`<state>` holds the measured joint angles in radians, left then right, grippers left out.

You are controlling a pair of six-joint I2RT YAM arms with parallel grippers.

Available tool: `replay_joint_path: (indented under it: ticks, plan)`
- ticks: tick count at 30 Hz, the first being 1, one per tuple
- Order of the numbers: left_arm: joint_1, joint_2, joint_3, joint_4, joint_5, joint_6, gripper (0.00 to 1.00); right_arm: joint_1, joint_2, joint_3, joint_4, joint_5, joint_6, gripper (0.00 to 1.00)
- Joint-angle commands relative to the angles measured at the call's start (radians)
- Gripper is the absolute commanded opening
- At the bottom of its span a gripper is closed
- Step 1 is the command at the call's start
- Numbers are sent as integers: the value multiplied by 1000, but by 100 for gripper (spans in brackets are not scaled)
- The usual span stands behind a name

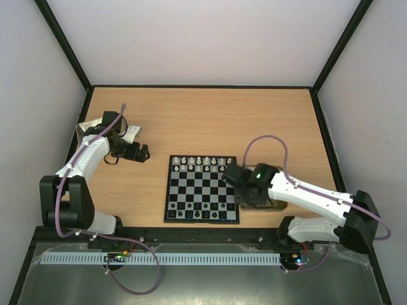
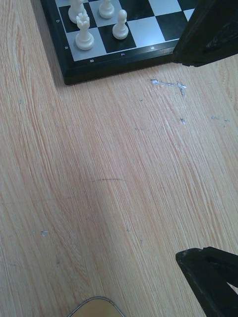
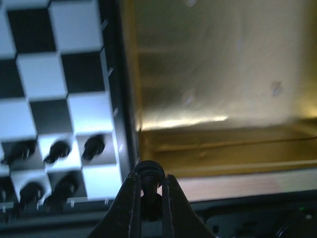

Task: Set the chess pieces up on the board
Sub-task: Pick up the chess piece from the storage box, then place the chess piece on the chessboard.

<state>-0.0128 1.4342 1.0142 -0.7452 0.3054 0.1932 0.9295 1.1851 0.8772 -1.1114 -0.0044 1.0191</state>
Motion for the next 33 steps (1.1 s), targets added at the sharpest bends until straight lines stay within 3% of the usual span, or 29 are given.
replay_joint_path:
  ticks: [1,6,16,33]
  plan:
    - [-4,5,-12,1,-2,-6,99,231,33,0,-49,36,239,2]
    - [-4,8,-13,1,-3,-5,99,369,100,-17,48,9,294,2]
    - [-5,12,-12,1,-2,-6,99,373,126,-89,185,4,293,2]
    - [-4,-1,-13,1,-5,-8,99,364,192,-74,190,32,281,3]
